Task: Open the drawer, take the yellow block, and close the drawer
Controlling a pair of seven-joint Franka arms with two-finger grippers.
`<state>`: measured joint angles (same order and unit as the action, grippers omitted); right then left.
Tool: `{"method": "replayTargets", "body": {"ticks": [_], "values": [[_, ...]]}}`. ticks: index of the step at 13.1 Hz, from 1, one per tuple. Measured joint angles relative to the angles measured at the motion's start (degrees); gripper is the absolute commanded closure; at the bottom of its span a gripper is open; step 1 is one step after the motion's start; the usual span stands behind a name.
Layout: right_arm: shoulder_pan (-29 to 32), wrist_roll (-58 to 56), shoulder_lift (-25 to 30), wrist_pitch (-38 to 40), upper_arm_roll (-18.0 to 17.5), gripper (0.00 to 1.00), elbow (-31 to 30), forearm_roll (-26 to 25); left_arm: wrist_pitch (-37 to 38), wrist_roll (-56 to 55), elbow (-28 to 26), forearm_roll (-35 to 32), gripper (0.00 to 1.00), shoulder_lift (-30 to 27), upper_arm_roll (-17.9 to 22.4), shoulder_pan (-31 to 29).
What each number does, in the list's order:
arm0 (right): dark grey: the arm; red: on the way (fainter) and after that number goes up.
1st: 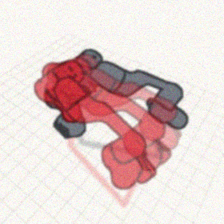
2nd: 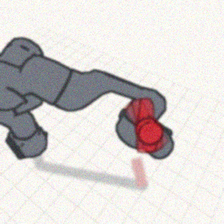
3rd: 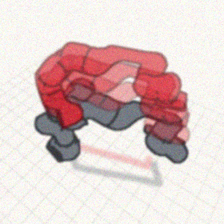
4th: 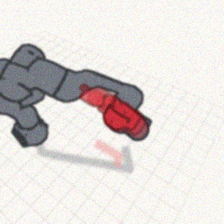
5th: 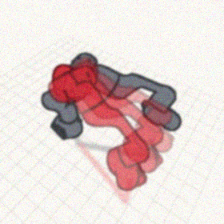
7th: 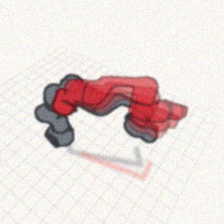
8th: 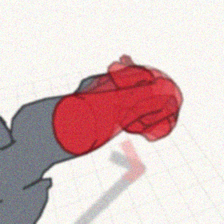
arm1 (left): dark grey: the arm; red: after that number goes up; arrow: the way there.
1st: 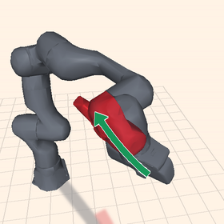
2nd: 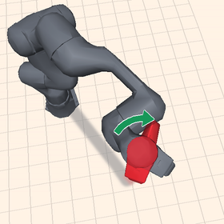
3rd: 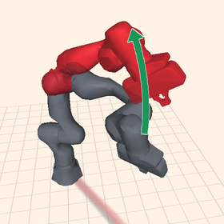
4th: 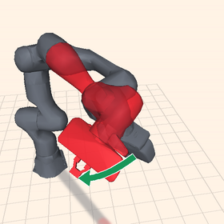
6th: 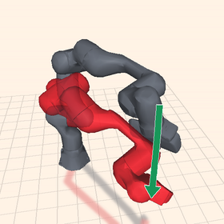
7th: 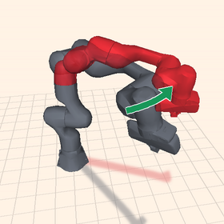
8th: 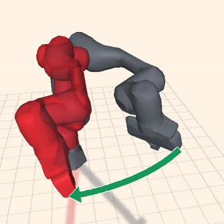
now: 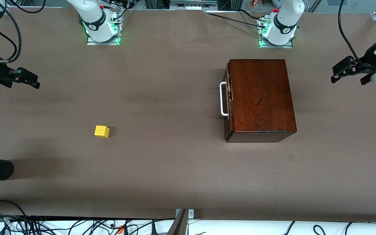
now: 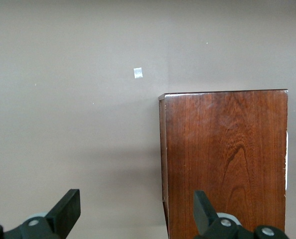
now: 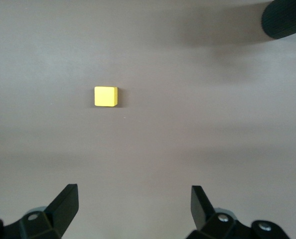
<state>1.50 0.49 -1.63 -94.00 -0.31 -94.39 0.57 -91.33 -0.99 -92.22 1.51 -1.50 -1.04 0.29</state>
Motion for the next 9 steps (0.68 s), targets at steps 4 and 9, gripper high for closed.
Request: {"method": "replayTargets", "body": {"ticks": [4, 9], "values": [[0.02, 0.0, 0.0, 0.47, 0.07, 0.0, 0.06, 0.42, -0.46, -0.18, -0.92, -0.62, 0.0, 0.29, 0.11, 0.08], [0.02, -0.06, 0.0, 0.75, -0.06, 0.0, 0.06, 0.42, -0.08, -0.18, -0.97, -0.76, 0.0, 0.35, 0.01, 0.18]]}}
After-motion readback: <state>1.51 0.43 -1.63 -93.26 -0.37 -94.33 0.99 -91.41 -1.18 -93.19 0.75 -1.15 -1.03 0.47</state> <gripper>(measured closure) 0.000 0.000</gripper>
